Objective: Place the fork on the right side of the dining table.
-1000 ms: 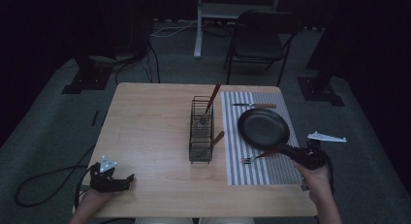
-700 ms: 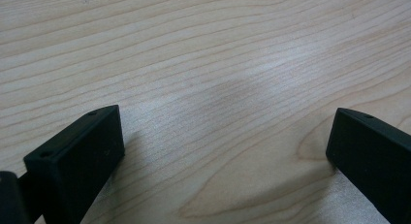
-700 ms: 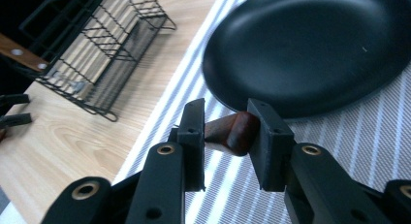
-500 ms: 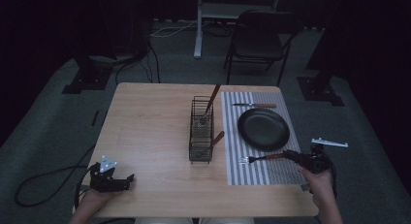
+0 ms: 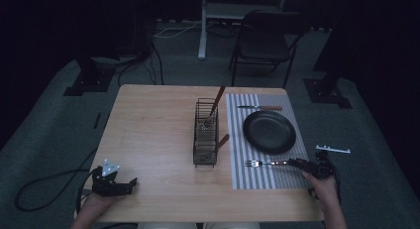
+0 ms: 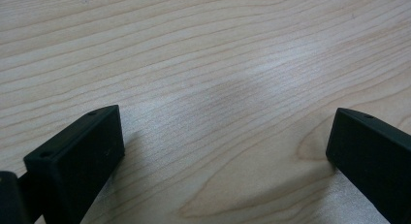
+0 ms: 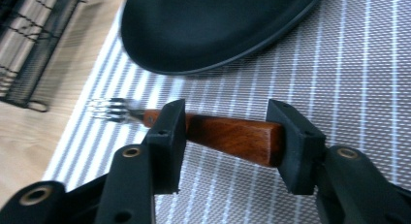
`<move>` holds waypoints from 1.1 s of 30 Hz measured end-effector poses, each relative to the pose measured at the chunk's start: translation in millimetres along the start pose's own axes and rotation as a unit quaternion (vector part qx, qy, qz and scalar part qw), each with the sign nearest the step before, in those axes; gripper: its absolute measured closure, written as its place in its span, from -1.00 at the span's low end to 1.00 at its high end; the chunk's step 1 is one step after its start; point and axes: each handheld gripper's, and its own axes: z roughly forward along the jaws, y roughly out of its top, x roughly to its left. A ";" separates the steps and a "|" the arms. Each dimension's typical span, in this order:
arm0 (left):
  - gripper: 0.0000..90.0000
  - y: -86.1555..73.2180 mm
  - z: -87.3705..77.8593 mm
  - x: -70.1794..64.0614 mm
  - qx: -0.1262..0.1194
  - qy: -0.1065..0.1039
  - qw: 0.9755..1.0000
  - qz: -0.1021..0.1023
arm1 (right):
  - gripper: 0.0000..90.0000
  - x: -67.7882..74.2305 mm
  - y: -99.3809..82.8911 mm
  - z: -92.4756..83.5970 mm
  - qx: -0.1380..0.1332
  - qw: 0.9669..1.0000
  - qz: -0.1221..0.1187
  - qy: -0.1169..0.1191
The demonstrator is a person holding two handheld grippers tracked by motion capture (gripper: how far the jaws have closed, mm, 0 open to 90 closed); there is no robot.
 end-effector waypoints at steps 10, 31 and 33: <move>-1.00 0.0 0.0 0.0 0.000 0.000 1.000 0.000 | -0.07 2.5 4.9 12.8 0.013 0.998 -0.026 -0.062; -1.00 0.0 0.0 0.0 0.000 0.000 1.000 0.000 | -0.59 31.0 -4.0 30.2 0.013 0.982 -0.090 -0.163; -1.00 0.0 0.0 0.0 0.000 0.000 1.000 0.000 | -0.70 35.8 -6.6 31.5 0.010 0.982 -0.091 -0.163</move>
